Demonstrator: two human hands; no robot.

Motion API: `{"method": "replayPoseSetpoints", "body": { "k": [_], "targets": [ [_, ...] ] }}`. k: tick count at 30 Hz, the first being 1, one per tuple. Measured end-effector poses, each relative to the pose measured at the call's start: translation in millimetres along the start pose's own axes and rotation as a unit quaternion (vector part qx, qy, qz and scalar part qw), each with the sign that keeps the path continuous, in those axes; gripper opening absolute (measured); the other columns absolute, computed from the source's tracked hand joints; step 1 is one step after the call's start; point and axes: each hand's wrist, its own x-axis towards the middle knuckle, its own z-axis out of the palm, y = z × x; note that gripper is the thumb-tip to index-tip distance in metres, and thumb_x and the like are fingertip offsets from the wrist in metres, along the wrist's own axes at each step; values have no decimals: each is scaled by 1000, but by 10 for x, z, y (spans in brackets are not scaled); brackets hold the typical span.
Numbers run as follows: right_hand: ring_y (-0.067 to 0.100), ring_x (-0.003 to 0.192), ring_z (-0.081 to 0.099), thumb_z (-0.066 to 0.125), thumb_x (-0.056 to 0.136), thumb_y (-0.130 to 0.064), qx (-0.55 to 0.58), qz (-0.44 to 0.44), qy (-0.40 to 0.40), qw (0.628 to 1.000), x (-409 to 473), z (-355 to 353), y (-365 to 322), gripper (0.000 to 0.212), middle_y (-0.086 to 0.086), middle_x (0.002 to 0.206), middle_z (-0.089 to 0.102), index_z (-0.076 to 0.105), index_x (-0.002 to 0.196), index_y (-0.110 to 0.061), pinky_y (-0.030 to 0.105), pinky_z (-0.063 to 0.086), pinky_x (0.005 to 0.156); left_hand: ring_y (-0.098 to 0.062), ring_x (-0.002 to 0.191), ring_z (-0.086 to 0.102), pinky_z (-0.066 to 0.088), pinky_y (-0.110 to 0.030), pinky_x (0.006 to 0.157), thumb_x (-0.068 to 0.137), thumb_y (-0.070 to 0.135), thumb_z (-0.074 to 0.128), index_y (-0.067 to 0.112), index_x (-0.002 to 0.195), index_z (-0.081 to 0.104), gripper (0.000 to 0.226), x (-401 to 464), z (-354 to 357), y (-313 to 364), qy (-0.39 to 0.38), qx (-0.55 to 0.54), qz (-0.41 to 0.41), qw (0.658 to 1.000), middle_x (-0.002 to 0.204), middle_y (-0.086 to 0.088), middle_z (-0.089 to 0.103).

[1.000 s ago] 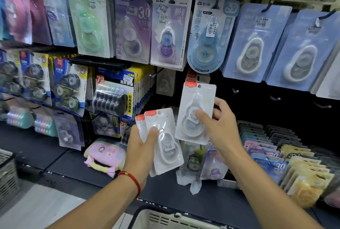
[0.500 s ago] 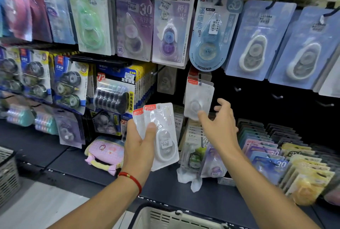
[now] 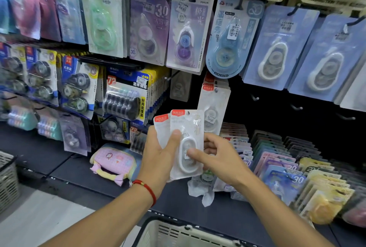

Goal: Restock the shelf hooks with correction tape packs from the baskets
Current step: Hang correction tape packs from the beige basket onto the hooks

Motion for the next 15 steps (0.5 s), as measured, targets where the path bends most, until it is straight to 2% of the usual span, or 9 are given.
{"method": "replayPoseSetpoints", "body": {
  "k": [2,4,6,9,11,15],
  "targets": [
    [7,94,75,85,86,-33,23,12,17,1000,-4,-20,18,32,-12,106,79,72,116,-30,23,59,75,-3,101,74,58,-18,75,100,16,69,30,122,59,27,24,-14,-6,-8,-14,-20,1000,110,15,77],
    [9,96,76,84,78,-42,35,17,41,998,1,-50,38,40,-10,105,79,71,112,-29,24,58,75,-4,103,73,58,-18,75,94,0,70,28,125,58,44,43,-32,-17,-21,-1,-22,1000,113,11,76],
    [11,94,76,80,71,-49,58,18,66,996,19,-90,56,47,-8,103,79,68,111,-28,24,57,72,0,101,72,57,-14,74,89,-7,72,31,123,56,54,50,-51,-30,-21,29,-12,999,109,16,75],
    [10,90,75,73,74,-45,81,11,124,989,65,-143,64,39,-11,101,77,66,108,-28,22,55,68,7,96,69,54,-10,71,91,0,75,41,115,55,52,44,-73,-31,5,65,-4,998,103,23,72],
    [10,85,72,66,79,-37,85,-1,164,983,95,-181,62,26,-11,98,75,65,103,-29,21,53,65,5,94,70,55,-11,71,92,4,76,41,114,58,46,48,-87,-36,20,71,2,997,102,21,73],
    [4,82,70,63,87,-37,96,-21,202,974,149,-221,48,17,-15,97,73,63,103,-30,18,55,62,-1,96,72,56,-18,77,92,9,77,37,112,61,38,53,-92,-23,29,77,7,997,103,17,75]
  ]
}}
